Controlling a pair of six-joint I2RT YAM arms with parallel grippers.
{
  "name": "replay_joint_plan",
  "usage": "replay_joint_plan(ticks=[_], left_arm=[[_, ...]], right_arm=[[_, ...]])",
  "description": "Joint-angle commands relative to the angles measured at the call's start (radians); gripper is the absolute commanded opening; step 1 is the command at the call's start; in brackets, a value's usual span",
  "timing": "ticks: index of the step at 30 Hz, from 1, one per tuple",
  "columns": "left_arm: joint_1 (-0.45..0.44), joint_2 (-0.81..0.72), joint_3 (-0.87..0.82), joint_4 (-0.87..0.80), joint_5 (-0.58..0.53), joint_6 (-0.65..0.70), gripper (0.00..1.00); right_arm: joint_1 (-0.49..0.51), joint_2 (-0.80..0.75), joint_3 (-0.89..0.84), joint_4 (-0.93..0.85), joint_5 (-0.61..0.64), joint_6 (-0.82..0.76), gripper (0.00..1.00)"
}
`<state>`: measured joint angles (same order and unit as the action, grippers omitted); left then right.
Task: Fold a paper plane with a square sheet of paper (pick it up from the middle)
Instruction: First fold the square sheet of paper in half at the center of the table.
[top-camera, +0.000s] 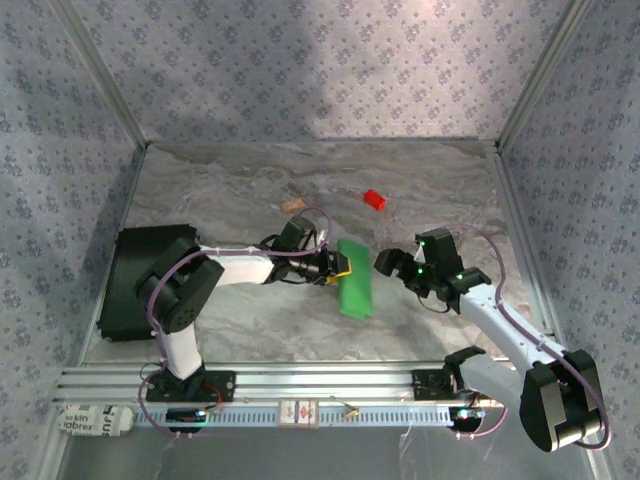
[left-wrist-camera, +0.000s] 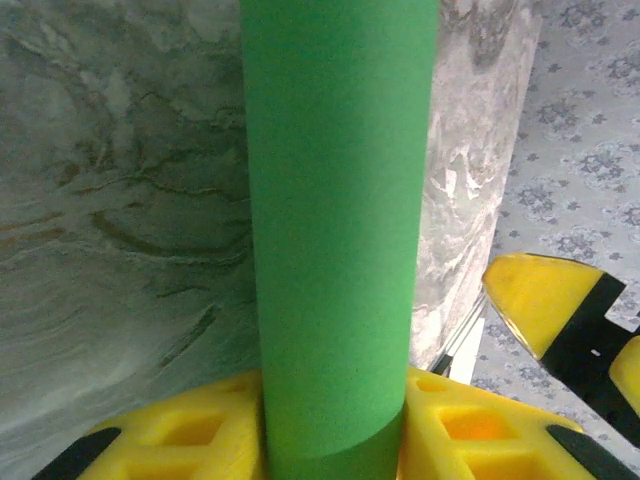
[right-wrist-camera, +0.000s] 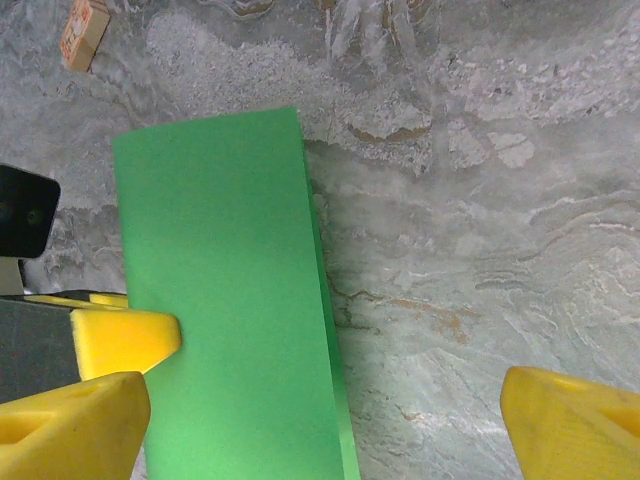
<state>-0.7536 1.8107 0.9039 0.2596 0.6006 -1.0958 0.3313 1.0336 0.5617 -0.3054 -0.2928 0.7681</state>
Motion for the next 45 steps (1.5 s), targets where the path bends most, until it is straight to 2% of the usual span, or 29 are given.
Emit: replay_joint_plan(ticks=[1,19,27,37,45], left_arm=[[0.001,0.032,-0.004,-0.029,-0.021,0.040,0.35],[-0.001,0.030,0.021,-0.162,-0.088,0.118,0.41],[-0.004,0.025,0.031,-0.207,-0.118,0.142,0.45],[-0.031,-0.010,0.095,-0.389,-0.247,0.229,0.57],[-0.056,-0.021,0.136,-0.477,-0.328,0.275,0.61]], right_arm=[[-0.003,0.006,0.017,0.011,-0.021,0.006,0.93],[0.015,0.086,0.014,0.041,-0.038,0.000,0.94],[0.020,0.170,0.060,-0.046,-0.016,-0.027,0.93],[0.046,0.209,0.087,-0.034,-0.015,-0.025,0.93],[0.056,0.218,0.092,-0.036,-0.012,-0.020,0.93]])
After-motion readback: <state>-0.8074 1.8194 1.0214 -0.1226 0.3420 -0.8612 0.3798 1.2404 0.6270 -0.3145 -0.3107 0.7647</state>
